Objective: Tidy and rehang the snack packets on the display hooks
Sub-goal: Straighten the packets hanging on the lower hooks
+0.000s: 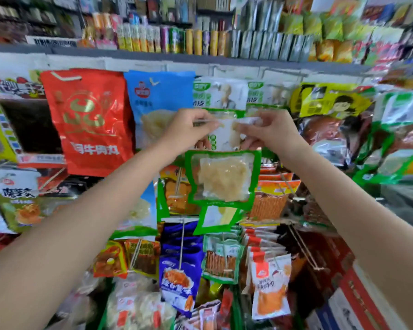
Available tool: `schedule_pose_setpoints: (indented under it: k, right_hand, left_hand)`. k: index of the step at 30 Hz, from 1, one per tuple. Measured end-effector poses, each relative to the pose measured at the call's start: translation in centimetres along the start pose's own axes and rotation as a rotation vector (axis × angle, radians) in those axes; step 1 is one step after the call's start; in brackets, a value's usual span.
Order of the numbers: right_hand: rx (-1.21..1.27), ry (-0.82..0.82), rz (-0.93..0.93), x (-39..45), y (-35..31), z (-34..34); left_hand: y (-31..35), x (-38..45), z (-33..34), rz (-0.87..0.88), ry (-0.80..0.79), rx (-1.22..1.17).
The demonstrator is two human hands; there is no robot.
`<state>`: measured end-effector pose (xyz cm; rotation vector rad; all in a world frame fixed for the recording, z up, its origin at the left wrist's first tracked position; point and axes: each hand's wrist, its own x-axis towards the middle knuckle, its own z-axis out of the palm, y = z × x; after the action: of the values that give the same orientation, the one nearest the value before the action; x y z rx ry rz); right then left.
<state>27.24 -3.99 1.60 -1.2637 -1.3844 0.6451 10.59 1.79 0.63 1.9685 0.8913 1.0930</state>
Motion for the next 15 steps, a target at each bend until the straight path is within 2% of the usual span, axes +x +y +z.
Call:
schedule_pose_setpoints:
  k: [3,7,15]
  right_hand:
    - [0.001,0.078,-0.104,2.3,-1.5,-1.9]
    - [0.015,0.057,-0.195,5.2,-2.9,-2.2]
    - [-0.039,0.005,-0.143,8.0,-2.0,-0.4]
  left_hand:
    - [2.7,2.5,0.5,0.060,0.132,0.059]
    - [4.5,4.6,-0.4,0.055,0.308,0.188]
    - [3.5,5.8,-1.4,-0.038,0.264,0.202]
